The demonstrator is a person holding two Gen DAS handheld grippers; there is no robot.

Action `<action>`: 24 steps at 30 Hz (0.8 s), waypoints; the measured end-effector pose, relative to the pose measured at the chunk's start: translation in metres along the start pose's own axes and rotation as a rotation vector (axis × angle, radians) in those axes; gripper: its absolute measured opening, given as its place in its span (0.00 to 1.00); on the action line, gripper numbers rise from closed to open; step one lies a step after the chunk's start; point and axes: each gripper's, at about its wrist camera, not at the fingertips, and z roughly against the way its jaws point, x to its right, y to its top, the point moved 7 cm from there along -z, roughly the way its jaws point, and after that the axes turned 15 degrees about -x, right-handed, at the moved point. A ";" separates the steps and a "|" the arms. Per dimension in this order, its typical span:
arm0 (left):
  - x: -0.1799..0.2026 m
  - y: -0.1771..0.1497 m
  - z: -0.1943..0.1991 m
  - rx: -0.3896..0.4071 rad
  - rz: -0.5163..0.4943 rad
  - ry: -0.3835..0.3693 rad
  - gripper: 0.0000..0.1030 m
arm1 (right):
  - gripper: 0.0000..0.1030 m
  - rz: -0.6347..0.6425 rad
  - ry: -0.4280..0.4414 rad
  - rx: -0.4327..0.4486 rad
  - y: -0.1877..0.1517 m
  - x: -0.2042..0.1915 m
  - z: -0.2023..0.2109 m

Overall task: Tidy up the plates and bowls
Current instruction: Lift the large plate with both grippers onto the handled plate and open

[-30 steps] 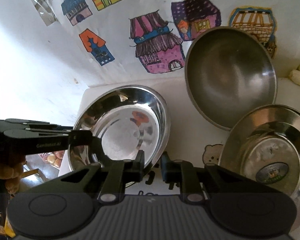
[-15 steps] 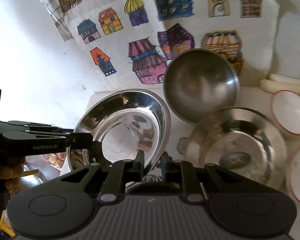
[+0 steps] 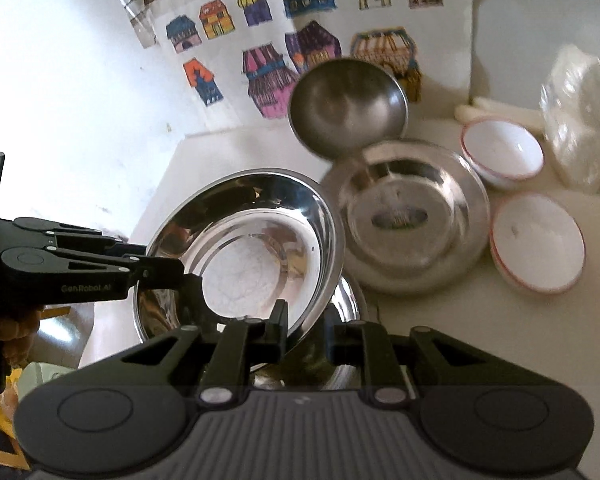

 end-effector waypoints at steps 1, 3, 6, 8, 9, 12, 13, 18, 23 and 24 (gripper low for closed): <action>0.004 -0.004 -0.001 -0.009 0.002 0.000 0.21 | 0.20 -0.002 0.002 -0.009 -0.004 0.001 0.000; 0.010 -0.008 -0.003 -0.025 0.005 0.000 0.21 | 0.20 -0.004 0.004 -0.024 -0.011 0.003 0.000; 0.017 -0.013 -0.007 -0.042 0.003 0.009 0.21 | 0.20 -0.006 0.006 -0.045 -0.019 0.007 -0.002; 0.021 -0.016 -0.009 -0.050 -0.008 0.025 0.21 | 0.20 -0.006 0.004 -0.054 -0.020 0.009 -0.003; 0.023 -0.016 -0.010 -0.054 -0.017 0.036 0.21 | 0.20 -0.004 0.002 -0.057 -0.020 0.009 -0.004; 0.027 -0.017 -0.013 -0.069 -0.040 0.064 0.22 | 0.21 0.001 -0.001 -0.072 -0.020 0.009 -0.006; 0.027 -0.017 -0.013 -0.074 -0.043 0.069 0.22 | 0.21 0.003 -0.001 -0.077 -0.020 0.008 -0.007; 0.028 -0.018 -0.017 -0.097 -0.048 0.088 0.24 | 0.23 0.024 -0.004 -0.099 -0.022 0.005 -0.011; 0.028 -0.016 -0.022 -0.114 -0.048 0.102 0.26 | 0.25 0.051 -0.012 -0.104 -0.017 0.001 -0.012; 0.028 -0.016 -0.023 -0.120 -0.051 0.105 0.26 | 0.26 0.059 -0.018 -0.107 -0.017 0.000 -0.013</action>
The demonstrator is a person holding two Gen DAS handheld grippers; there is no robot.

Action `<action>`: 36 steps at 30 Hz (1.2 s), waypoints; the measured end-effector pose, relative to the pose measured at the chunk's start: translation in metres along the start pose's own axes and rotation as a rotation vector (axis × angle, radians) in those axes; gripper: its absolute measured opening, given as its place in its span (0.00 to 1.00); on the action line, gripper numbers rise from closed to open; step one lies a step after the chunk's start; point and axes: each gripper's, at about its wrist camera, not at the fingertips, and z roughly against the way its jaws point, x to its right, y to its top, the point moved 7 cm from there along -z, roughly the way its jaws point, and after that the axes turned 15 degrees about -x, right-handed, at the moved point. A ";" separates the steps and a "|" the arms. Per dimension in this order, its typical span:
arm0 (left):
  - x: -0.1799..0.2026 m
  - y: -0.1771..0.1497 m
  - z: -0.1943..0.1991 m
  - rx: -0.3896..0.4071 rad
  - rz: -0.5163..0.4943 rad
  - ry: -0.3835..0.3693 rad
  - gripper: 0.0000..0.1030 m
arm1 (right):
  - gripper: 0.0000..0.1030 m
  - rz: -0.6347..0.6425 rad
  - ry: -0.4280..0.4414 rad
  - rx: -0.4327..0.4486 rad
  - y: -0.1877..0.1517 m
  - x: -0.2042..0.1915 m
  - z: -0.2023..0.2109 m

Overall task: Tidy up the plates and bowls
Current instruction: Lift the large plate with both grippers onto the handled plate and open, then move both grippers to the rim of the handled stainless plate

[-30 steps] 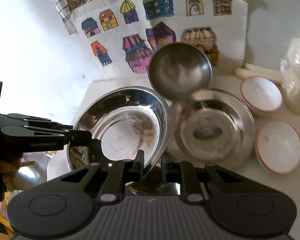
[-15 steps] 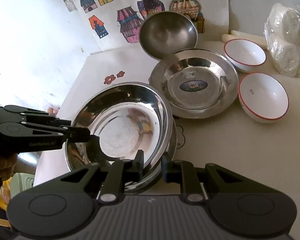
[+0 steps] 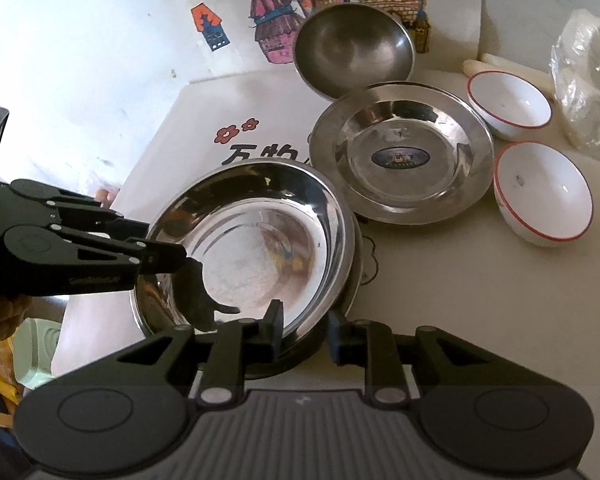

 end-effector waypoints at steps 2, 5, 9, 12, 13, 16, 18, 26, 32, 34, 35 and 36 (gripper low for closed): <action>0.000 0.000 -0.003 -0.009 0.000 0.003 0.27 | 0.28 0.018 -0.013 -0.005 0.001 -0.002 -0.001; -0.001 -0.001 -0.005 -0.017 0.003 0.000 0.27 | 0.29 0.039 -0.030 -0.010 0.001 -0.006 -0.002; -0.001 -0.001 -0.008 -0.024 0.012 -0.006 0.28 | 0.31 0.050 -0.037 -0.015 0.001 -0.008 -0.002; -0.002 -0.001 -0.008 -0.025 0.020 -0.010 0.31 | 0.36 0.055 -0.041 -0.020 0.000 -0.009 -0.003; -0.002 -0.001 -0.008 -0.025 0.023 -0.013 0.31 | 0.39 0.054 -0.040 -0.022 -0.001 -0.009 -0.003; -0.004 0.000 -0.007 -0.024 0.029 -0.012 0.41 | 0.41 0.036 -0.033 -0.039 -0.003 -0.006 -0.005; -0.006 0.002 -0.005 -0.015 0.037 -0.011 0.54 | 0.44 0.022 -0.019 -0.031 -0.004 -0.004 -0.003; -0.017 0.030 0.007 0.040 0.083 -0.014 0.87 | 0.76 -0.102 0.008 0.015 -0.001 0.018 0.005; -0.014 0.069 0.006 0.060 0.075 -0.066 0.96 | 0.92 -0.285 0.040 0.065 0.001 0.050 0.010; -0.009 0.081 0.002 0.062 0.054 -0.081 0.97 | 0.97 -0.325 0.033 0.082 0.000 0.059 0.013; -0.007 0.085 0.000 0.063 0.045 -0.082 0.98 | 0.98 -0.343 0.030 0.090 -0.001 0.062 0.014; -0.004 0.091 -0.002 0.065 0.035 -0.083 0.99 | 0.99 -0.360 0.027 0.096 -0.001 0.066 0.014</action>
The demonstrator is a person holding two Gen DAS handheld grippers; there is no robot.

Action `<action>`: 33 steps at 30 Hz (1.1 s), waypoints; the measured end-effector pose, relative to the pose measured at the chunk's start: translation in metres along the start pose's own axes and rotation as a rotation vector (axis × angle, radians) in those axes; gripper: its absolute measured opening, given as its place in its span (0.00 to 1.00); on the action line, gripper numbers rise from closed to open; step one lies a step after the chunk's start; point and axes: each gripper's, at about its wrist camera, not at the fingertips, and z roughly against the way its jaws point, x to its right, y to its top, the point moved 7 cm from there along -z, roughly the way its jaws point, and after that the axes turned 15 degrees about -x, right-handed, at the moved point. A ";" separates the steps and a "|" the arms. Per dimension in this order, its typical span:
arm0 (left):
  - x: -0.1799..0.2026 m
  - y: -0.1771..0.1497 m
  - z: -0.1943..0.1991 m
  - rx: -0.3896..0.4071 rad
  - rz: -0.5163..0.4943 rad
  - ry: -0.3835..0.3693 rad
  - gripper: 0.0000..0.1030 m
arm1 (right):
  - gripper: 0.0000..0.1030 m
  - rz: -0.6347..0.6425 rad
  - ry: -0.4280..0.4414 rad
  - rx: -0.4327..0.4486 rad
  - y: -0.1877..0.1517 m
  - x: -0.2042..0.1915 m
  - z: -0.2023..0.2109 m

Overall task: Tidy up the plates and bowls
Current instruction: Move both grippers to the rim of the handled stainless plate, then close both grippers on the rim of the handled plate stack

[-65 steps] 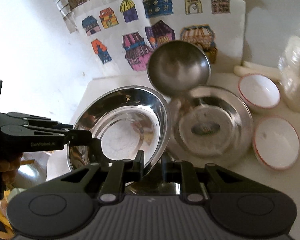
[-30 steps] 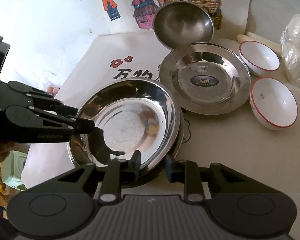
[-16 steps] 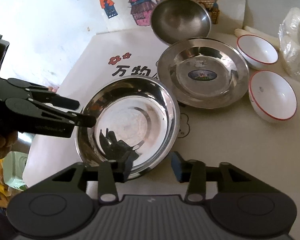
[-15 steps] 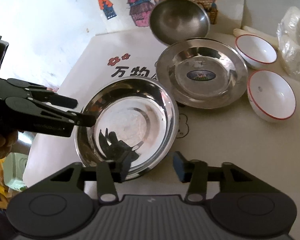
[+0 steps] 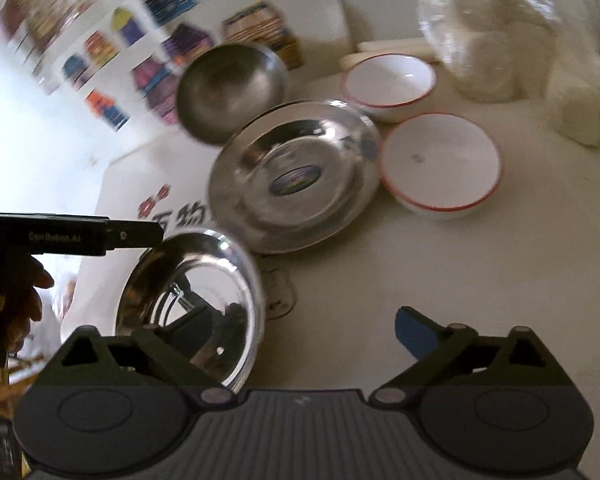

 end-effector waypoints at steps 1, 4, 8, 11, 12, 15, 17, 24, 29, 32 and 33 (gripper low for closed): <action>0.003 0.004 -0.003 0.000 -0.008 -0.004 0.99 | 1.00 -0.018 -0.003 0.009 0.001 0.003 0.000; 0.010 0.018 -0.011 -0.005 -0.022 -0.023 0.99 | 1.00 -0.066 -0.011 0.032 0.002 0.012 0.002; 0.017 0.039 -0.021 -0.023 -0.031 -0.041 0.99 | 1.00 -0.124 -0.027 0.047 0.006 0.022 -0.001; 0.022 0.050 -0.029 -0.029 -0.023 -0.042 0.99 | 1.00 -0.163 -0.032 0.055 0.013 0.028 -0.005; 0.023 0.053 -0.032 -0.035 -0.017 -0.045 0.99 | 1.00 -0.175 -0.033 0.058 0.015 0.030 -0.006; 0.025 0.060 -0.042 -0.053 0.004 -0.045 0.99 | 1.00 -0.202 -0.034 0.067 0.022 0.035 -0.009; 0.027 0.064 -0.048 -0.065 0.021 -0.038 0.99 | 1.00 -0.212 -0.032 0.072 0.027 0.037 -0.011; 0.030 0.073 -0.063 -0.086 0.033 0.004 0.99 | 1.00 -0.233 -0.010 0.071 0.043 0.038 -0.021; 0.035 0.077 -0.068 -0.088 0.042 0.002 0.93 | 0.87 -0.240 -0.001 0.073 0.052 0.036 -0.025; 0.036 0.077 -0.067 -0.088 0.052 -0.025 0.81 | 0.75 -0.242 -0.004 0.072 0.055 0.035 -0.026; 0.034 0.075 -0.065 -0.089 0.054 -0.033 0.75 | 0.69 -0.245 0.000 0.069 0.056 0.035 -0.027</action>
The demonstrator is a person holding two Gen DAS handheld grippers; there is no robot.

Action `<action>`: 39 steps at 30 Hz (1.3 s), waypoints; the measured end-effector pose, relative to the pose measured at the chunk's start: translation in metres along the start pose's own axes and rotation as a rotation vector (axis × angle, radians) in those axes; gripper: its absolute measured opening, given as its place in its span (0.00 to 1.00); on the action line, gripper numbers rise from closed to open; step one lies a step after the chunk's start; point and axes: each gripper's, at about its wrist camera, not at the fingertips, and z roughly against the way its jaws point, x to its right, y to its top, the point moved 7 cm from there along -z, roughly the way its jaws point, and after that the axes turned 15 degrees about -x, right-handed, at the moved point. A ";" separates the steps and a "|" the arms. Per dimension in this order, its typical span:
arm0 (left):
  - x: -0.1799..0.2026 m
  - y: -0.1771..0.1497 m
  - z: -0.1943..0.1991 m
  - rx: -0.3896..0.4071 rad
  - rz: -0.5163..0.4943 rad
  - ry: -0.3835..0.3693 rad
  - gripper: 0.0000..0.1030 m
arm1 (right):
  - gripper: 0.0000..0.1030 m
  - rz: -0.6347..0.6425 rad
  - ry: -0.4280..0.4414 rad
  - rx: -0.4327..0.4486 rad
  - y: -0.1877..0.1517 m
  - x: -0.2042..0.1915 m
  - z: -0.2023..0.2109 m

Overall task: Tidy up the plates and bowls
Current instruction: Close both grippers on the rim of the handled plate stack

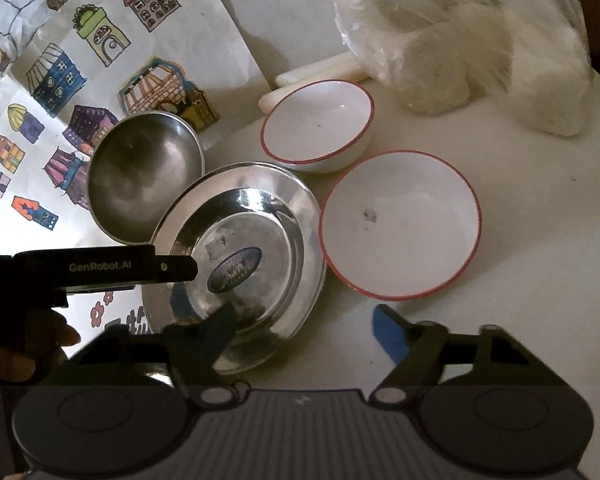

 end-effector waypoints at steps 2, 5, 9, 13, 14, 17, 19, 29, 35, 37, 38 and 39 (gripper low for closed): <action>0.002 0.001 -0.002 -0.003 -0.001 -0.007 0.68 | 0.62 -0.005 0.004 -0.008 0.001 -0.001 -0.002; 0.002 0.001 -0.001 0.002 -0.004 -0.009 0.54 | 0.48 -0.010 0.009 -0.016 0.001 -0.002 -0.006; 0.001 0.001 0.002 0.006 0.000 -0.021 0.36 | 0.27 -0.008 0.011 -0.021 0.001 -0.003 -0.008; 0.004 0.001 0.002 0.009 -0.006 -0.045 0.25 | 0.23 0.001 0.010 -0.017 0.000 -0.005 -0.008; 0.005 0.000 0.002 0.012 -0.009 -0.047 0.24 | 0.23 0.001 0.010 -0.016 0.000 -0.005 -0.008; 0.007 -0.001 0.002 0.021 -0.017 -0.040 0.24 | 0.22 0.003 0.010 -0.013 -0.001 -0.005 -0.007; 0.007 -0.003 0.003 0.022 -0.013 -0.046 0.23 | 0.21 0.004 0.007 -0.008 -0.002 -0.005 -0.006; 0.027 0.003 0.018 0.077 -0.062 -0.047 0.23 | 0.22 -0.029 0.015 0.031 -0.003 0.003 0.002; 0.034 -0.002 0.023 0.085 -0.085 -0.051 0.23 | 0.22 -0.040 0.019 0.047 -0.003 0.009 0.009; 0.034 -0.004 0.025 0.087 -0.086 -0.049 0.23 | 0.22 -0.036 0.024 0.050 -0.005 0.008 0.011; 0.033 -0.005 0.026 0.089 -0.086 -0.048 0.23 | 0.22 -0.032 0.024 0.051 -0.005 0.008 0.013; 0.034 -0.006 0.026 0.090 -0.086 -0.046 0.23 | 0.22 -0.029 0.026 0.053 -0.006 0.007 0.014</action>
